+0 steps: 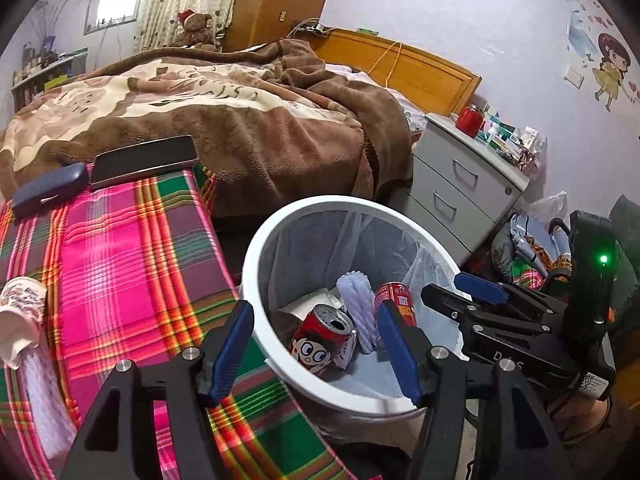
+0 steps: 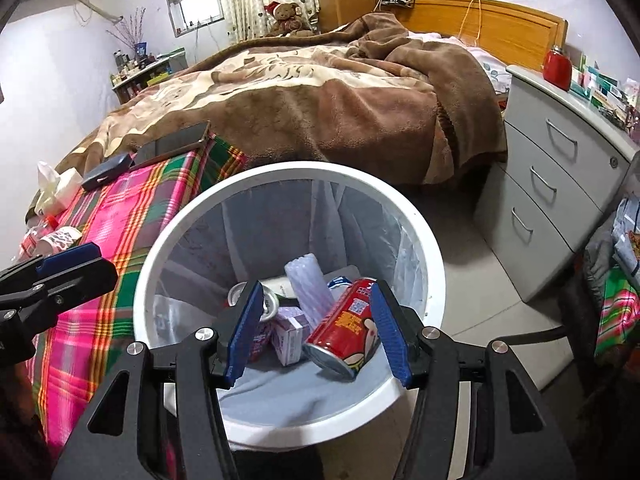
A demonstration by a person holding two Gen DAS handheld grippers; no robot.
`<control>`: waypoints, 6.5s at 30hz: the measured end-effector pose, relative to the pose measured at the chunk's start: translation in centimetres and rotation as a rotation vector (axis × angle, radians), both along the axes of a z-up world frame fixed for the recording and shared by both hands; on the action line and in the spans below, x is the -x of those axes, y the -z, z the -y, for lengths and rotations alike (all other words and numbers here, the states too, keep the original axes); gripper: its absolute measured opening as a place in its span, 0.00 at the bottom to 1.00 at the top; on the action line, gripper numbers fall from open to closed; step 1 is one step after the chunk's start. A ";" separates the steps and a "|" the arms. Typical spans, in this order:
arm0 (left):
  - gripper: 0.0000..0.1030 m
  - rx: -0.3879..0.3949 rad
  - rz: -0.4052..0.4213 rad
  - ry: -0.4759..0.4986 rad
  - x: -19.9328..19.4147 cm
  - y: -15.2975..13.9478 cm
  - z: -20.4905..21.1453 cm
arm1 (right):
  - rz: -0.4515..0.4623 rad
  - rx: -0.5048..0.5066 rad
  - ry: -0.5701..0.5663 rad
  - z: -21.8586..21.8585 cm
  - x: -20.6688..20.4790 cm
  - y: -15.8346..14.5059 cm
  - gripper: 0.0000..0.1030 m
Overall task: Collect trash
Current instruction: 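Move both tools back over the remaining trash on the bed, then grasp the white foam net with the right tool while the left tool grasps the clear Coca-Cola bottle, then carry the foam net with the right tool while the left tool carries the bottle over the bin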
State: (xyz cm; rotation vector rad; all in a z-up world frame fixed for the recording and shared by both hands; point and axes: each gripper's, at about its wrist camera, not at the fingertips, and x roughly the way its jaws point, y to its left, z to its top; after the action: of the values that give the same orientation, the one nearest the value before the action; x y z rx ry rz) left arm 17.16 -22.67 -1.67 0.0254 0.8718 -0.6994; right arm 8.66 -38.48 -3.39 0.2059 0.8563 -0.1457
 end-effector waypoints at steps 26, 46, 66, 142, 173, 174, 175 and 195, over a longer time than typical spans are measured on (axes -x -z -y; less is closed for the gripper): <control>0.62 0.011 0.099 -0.212 3.8 -3.5 -13.5 | 0.086 -0.005 -0.162 -9.1 0.0 -2.7 0.55; 0.62 0.000 0.101 -0.497 2.2 -2.7 -29.6 | 0.045 -0.015 -0.360 -18.9 -2.6 -1.7 0.55; 0.62 -0.023 0.024 -0.515 -6.2 0.2 -36.3 | -0.045 -0.041 -0.435 -25.2 -6.5 0.7 0.55; 0.60 -0.003 0.040 -0.353 2.6 -1.6 -27.0 | 0.040 -0.086 -0.372 -19.9 -0.1 -2.3 0.29; 0.60 -0.023 0.110 -0.125 5.3 -4.2 -11.4 | 0.131 -0.076 -0.114 -8.3 3.0 -3.8 0.29; 0.60 -0.024 0.110 -0.117 5.3 -4.2 -10.9 | 0.132 -0.077 -0.103 -7.8 3.1 -3.7 0.29; 0.60 -0.029 0.114 -0.109 5.3 -4.2 -10.3 | 0.132 -0.077 -0.093 -7.3 3.2 -3.7 0.29; 0.60 -0.074 0.096 0.055 3.4 -2.1 1.4 | 0.062 -0.054 0.051 -0.8 1.8 -1.6 0.29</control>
State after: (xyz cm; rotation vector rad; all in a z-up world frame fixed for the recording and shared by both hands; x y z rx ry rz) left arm 13.77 -24.03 0.40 0.1484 0.8068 -0.7115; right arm 6.90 -37.68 -1.80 0.2814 0.7945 -0.1630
